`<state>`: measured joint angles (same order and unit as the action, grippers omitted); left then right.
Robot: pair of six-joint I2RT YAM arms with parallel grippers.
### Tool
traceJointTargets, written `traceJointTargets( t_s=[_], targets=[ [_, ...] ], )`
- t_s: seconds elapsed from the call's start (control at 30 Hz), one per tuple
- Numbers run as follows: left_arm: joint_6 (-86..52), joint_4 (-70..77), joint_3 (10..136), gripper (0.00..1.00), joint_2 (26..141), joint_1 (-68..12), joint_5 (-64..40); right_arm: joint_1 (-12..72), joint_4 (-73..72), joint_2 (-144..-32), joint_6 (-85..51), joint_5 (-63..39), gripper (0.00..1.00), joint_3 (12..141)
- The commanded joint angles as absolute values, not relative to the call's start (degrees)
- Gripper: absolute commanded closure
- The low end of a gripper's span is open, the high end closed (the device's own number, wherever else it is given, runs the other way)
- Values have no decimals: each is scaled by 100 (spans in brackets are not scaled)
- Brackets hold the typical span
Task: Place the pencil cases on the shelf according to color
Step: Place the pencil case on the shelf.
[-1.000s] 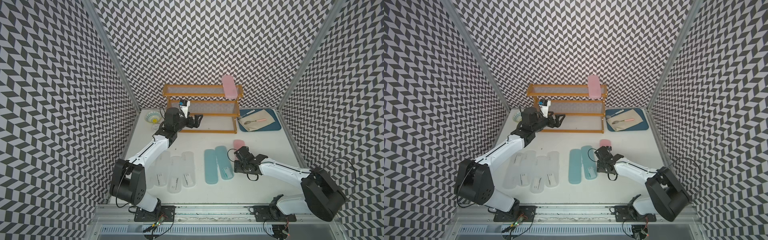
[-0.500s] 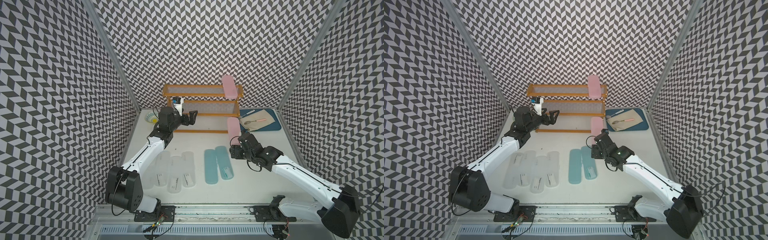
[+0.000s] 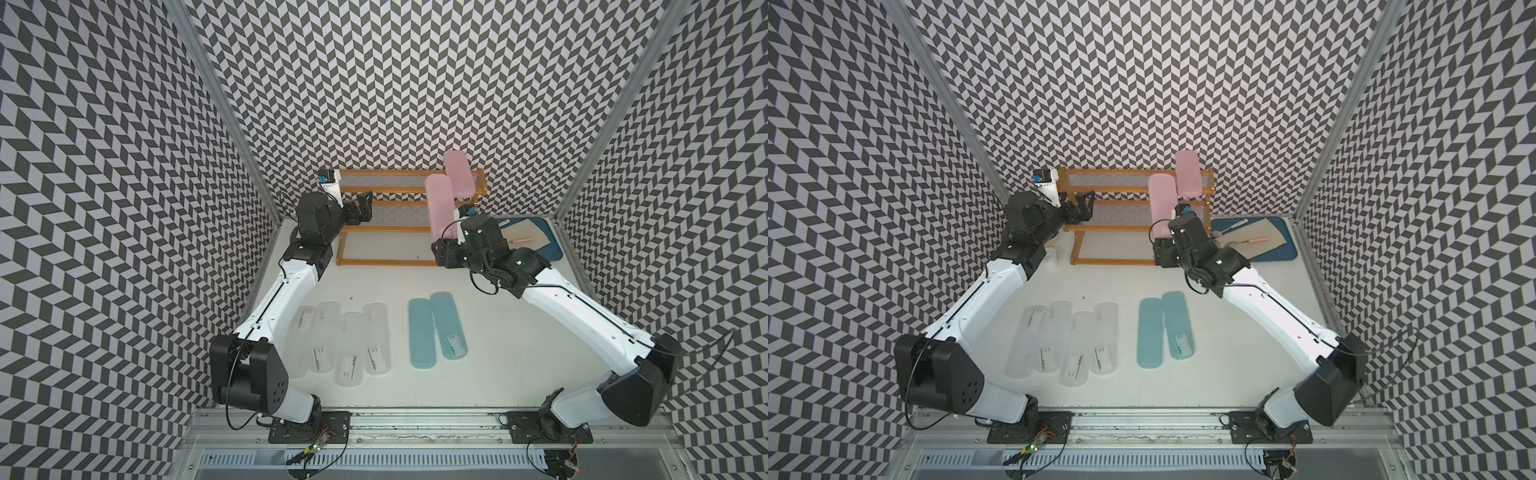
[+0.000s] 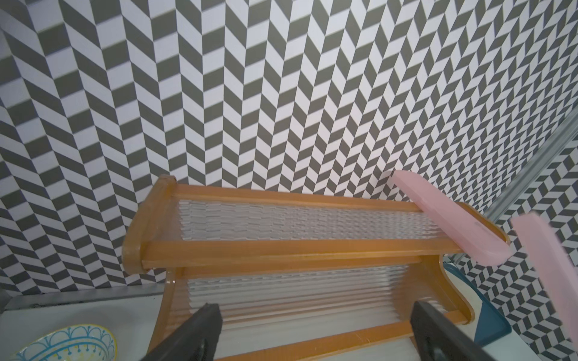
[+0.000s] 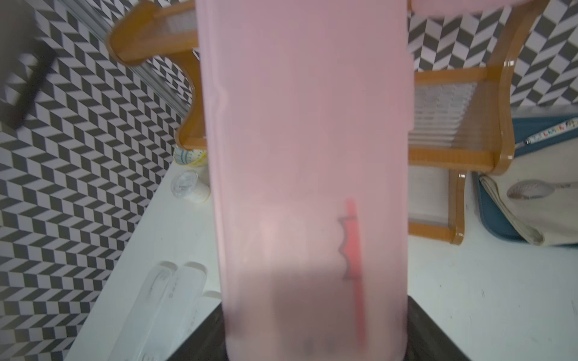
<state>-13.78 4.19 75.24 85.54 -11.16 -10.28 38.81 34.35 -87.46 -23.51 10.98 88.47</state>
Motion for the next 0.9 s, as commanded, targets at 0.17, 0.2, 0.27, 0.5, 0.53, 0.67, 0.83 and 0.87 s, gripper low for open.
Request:
traceJointTargets(
  t_s=[0.17, 0.2, 0.27, 0.5, 0.53, 0.67, 0.83, 0.87],
  targets=[
    [-1241, 509, 7161, 1, 8399, -1187, -1777, 3712, 3577, -10314, -1988, 1632, 49, 11079],
    [-1244, 518, 7117, 1, 8376, -1187, -1757, 3680, 3611, -10517, -1957, 1684, 49, 11360],
    [-1275, 549, 7052, 1, 8353, -1187, -1728, 3590, 3622, -10855, -1939, 1742, 49, 11800],
    [-1368, 615, 7016, 1, 8390, -1204, -1876, 3229, 3585, -11779, -1925, 1686, 47, 13050],
    [-1371, 615, 7017, 1, 8393, -1204, -1873, 3202, 3545, -11855, -1884, 1591, 47, 13161],
    [-1365, 615, 7017, 1, 8376, -1204, -1866, 3129, 3508, -12097, -1886, 1399, 47, 13488],
    [-1375, 624, 7008, 1, 8402, -1204, -1865, 3103, 3501, -12197, -1898, 1283, 43, 13465],
    [-1380, 628, 7005, 1, 8395, -1200, -1864, 3103, 3520, -12222, -1907, 1243, 42, 13465]
  ],
)
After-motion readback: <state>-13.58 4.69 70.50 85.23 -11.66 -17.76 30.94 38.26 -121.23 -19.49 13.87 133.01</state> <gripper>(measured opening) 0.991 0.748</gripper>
